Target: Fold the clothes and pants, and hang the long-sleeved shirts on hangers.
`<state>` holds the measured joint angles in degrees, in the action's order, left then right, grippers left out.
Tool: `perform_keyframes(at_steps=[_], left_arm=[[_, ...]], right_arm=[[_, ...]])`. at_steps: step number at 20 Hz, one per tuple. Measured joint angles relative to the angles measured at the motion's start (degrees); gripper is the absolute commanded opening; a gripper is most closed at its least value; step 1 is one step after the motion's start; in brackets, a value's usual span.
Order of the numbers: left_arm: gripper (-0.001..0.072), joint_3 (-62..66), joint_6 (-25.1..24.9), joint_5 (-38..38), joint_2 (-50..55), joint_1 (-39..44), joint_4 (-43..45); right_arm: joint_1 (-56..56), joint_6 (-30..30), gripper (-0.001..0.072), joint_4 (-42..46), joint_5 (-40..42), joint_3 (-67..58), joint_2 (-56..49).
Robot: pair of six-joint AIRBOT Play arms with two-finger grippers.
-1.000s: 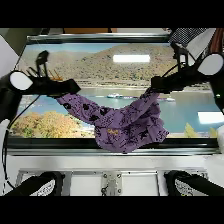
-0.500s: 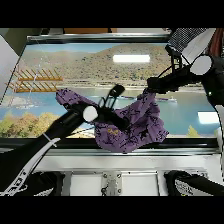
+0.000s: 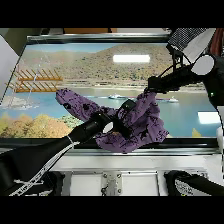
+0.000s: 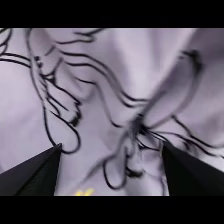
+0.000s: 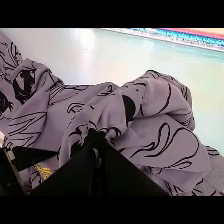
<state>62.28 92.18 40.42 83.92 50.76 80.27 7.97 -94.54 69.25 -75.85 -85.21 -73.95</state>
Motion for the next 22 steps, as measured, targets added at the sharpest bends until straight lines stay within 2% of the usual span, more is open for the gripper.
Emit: perform_keyframes(at_steps=[3,4,9,15,19,22], left_arm=[[0.0116,0.00,3.67,-1.07,1.20,-1.57,1.66],[0.0020,0.00,4.79,-1.27,1.11,-2.56,1.88],[0.0020,0.00,7.43,3.02,-8.35,-10.82,2.49],[0.0020,0.00,7.93,20.92,-28.61,-21.14,1.75],[0.0020,-0.20,8.04,32.89,-36.59,-25.57,-5.05],[0.0020,-1.68,7.76,38.21,-39.39,-25.83,-10.38]], right_arm=[[0.00,0.02,0.0028,0.00,0.00,0.00,0.42],[0.00,0.02,0.0028,0.00,0.00,0.00,0.63],[0.26,0.09,0.0028,1.11,-2.73,0.02,2.97],[6.91,-1.16,0.0028,3.04,-11.54,1.97,7.23],[14.01,-3.58,0.0028,3.61,-15.54,4.52,8.33],[16.94,-5.18,0.0028,3.89,-19.26,5.22,8.68]])
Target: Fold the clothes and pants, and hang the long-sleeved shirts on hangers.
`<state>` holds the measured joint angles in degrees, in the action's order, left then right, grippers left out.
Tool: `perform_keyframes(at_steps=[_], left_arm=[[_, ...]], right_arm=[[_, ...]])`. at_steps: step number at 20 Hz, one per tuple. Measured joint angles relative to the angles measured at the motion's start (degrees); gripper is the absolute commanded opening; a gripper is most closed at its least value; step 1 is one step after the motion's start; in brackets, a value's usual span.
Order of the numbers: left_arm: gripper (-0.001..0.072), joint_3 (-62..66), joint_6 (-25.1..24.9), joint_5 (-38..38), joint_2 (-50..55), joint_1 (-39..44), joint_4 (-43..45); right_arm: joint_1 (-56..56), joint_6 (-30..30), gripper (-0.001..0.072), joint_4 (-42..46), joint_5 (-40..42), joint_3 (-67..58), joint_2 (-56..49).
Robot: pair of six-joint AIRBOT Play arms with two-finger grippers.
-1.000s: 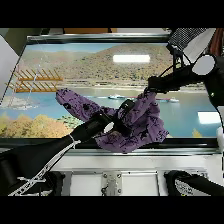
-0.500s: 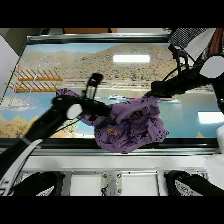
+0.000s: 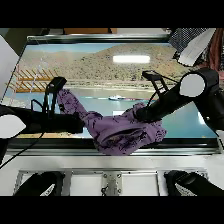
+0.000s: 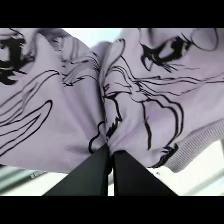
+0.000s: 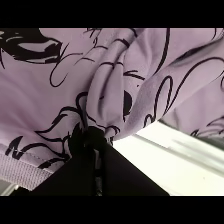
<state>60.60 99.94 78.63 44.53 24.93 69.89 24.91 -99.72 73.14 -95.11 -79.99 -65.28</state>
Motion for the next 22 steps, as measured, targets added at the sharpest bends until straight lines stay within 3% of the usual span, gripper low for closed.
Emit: perform_keyframes(at_steps=[4,8,9,11,12,17,22], left_arm=[[0.0020,-2.80,-1.51,1.22,3.39,-0.55,-2.62],[0.0020,-0.57,-4.68,-4.94,15.45,-5.60,-3.61],[0.0020,0.87,-5.11,-6.08,18.84,-6.86,-3.78],[0.0020,4.33,-5.97,-7.15,25.46,-8.96,-4.17],[0.0020,6.10,-6.29,-7.34,28.52,-9.70,-4.50],[0.0020,12.48,-7.56,-7.04,36.79,-11.15,-5.64],[0.0020,14.47,-8.39,-6.62,38.53,-11.39,-5.90]], right_arm=[[0.92,-1.07,0.0029,4.37,0.22,0.28,-1.73],[-1.79,-1.49,0.0041,7.76,9.44,0.35,-7.50],[-2.73,-1.49,0.0110,7.96,12.48,0.35,-8.90],[-4.72,-1.53,0.0599,8.39,18.95,0.35,-11.41],[-5.55,-1.53,0.0653,8.46,21.66,0.37,-12.13],[-7.48,0.52,0.0654,8.13,31.50,0.37,-11.85],[-4.57,5.75,0.0653,7.48,33.97,0.50,-12.70]])
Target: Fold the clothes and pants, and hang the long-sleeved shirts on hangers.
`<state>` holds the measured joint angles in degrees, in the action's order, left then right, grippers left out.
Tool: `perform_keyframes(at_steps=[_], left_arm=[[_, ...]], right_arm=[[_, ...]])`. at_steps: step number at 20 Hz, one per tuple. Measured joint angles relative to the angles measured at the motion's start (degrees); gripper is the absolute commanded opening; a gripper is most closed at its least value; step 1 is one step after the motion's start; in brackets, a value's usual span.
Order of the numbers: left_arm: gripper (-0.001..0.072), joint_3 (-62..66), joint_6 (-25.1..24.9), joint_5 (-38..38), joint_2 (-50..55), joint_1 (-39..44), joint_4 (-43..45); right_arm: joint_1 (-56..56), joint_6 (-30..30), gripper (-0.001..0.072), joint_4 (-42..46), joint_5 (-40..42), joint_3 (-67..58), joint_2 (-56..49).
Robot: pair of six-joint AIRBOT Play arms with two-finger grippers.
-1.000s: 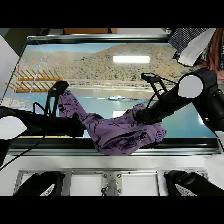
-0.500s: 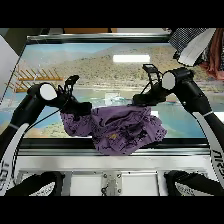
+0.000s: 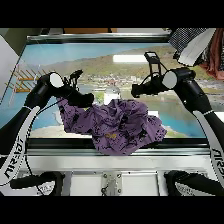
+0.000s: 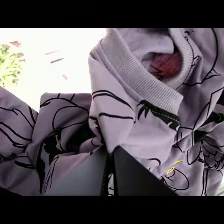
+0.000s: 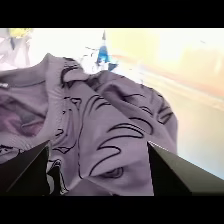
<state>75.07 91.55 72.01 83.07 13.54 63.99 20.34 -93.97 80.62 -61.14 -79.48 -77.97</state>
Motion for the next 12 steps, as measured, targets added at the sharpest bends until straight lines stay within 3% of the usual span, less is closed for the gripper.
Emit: perform_keyframes(at_steps=[6,12], left_arm=[[0.0020,0.35,-1.07,3.37,0.09,-0.02,1.97],[0.0020,-2.97,-1.01,4.20,-2.95,0.02,6.49]], right_arm=[[4.61,3.02,0.0653,1.11,3.30,-2.38,-9.77],[7.65,3.67,0.0652,3.10,3.96,-12.74,-21.81]])
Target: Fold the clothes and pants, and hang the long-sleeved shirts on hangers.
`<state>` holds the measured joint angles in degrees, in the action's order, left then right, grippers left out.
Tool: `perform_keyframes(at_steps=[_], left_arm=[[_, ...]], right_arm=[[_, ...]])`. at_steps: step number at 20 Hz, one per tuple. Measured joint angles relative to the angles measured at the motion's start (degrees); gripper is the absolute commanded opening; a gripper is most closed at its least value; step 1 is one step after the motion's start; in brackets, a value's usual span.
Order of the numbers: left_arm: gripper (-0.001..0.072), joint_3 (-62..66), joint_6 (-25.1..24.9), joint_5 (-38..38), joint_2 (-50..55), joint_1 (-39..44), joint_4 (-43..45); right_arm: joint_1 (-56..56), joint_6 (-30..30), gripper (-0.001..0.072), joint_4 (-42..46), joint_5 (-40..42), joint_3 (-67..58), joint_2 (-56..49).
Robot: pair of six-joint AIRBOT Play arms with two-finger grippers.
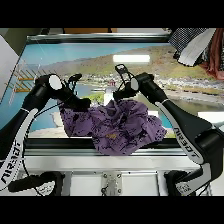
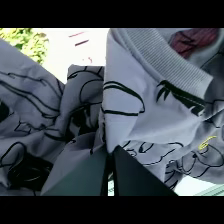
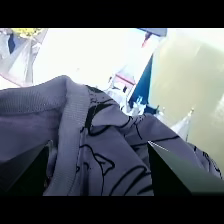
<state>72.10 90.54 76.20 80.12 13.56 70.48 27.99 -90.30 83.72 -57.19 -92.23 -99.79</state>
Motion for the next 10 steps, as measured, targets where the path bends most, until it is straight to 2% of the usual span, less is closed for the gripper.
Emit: perform_keyframes(at_steps=[10], left_arm=[[0.0020,-6.93,0.42,-2.58,-3.96,-0.15,1.33]], right_arm=[[5.29,-0.46,0.0652,7.72,-0.63,-6.82,-10.19]])
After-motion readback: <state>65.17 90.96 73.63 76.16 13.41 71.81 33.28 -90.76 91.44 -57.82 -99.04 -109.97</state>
